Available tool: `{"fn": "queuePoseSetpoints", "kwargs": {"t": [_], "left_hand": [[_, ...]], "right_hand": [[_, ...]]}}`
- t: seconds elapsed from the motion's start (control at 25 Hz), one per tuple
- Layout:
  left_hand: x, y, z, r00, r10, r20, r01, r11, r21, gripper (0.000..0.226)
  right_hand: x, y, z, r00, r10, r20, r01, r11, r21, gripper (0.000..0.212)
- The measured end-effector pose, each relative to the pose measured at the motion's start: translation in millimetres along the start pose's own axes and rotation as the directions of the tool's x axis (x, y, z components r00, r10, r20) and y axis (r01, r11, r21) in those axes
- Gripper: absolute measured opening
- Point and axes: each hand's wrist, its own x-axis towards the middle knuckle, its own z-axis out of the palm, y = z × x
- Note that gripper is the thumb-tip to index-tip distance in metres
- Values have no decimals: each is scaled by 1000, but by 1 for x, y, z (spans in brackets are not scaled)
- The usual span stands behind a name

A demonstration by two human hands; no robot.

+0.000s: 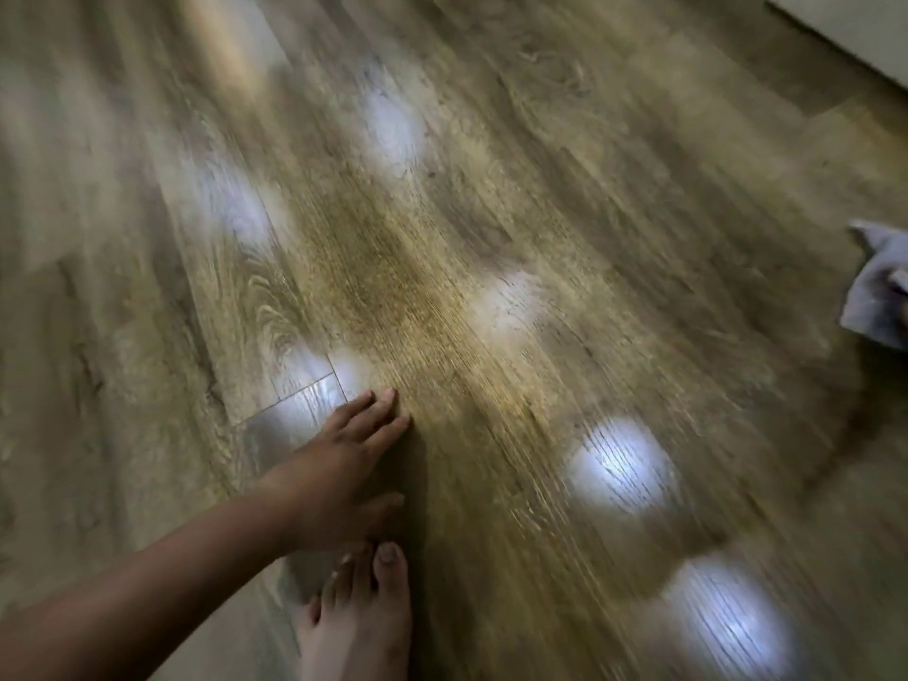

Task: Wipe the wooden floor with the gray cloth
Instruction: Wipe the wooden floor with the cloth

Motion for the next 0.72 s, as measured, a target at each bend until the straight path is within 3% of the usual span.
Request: {"fn": "queuePoseSetpoints", "kwargs": {"t": [0.08, 0.12, 0.2, 0.28, 0.32, 0.36, 0.44, 0.48, 0.52, 0.56, 0.6, 0.68, 0.72], "left_hand": [[1, 2, -9, 977, -5, -213, -1, 1000, -27, 65], [4, 2, -14, 951, -7, -310, -2, 1000, -28, 58], [19, 3, -24, 908, 18, -418, -35, 999, -35, 52], [47, 9, -36, 894, 78, -441, -100, 995, -27, 51], [64, 10, -44, 890, 116, -442, -131, 991, -3, 52], [82, 9, -53, 889, 150, -433, -153, 988, 27, 54], [114, 4, -68, 888, 196, -416, -174, 981, 90, 57], [131, 0, -73, 893, 209, -398, -179, 977, 113, 59], [146, -2, -76, 901, 218, -376, -184, 975, 125, 62], [161, -4, -79, 906, 228, -357, -196, 973, 125, 64], [175, -4, -80, 910, 240, -338, -212, 970, 120, 66], [196, -6, -80, 911, 277, -305, -239, 958, 157, 68], [202, -8, -78, 904, 300, -303, -244, 947, 209, 69]], "right_hand": [[4, -16, 1, 973, 231, 18, -232, 962, 142, 60], [-3, -36, -3, 953, 294, -73, -278, 944, 180, 56], [-36, -97, 18, 950, 226, -214, -188, 965, 183, 50], [-95, -187, 58, 975, -126, -182, 141, 987, 75, 53], [-125, -223, 81, 915, -388, -113, 393, 919, 24, 55], [-156, -255, 91, 803, -594, -51, 593, 804, -37, 56], [-147, -243, 89, 510, -859, 53, 859, 506, -71, 56], [-121, -221, 78, 467, -883, 48, 883, 463, -78, 59], [-94, -192, 65, 488, -872, 39, 872, 485, -59, 61], [-65, -161, 52, 557, -830, 5, 830, 557, -24, 60], [-29, -127, 39, 676, -734, -66, 735, 678, -19, 56], [50, -65, 0, 902, -395, -176, 403, 915, 10, 60], [86, -40, -18, 955, -223, -197, 231, 973, 20, 66]]}}
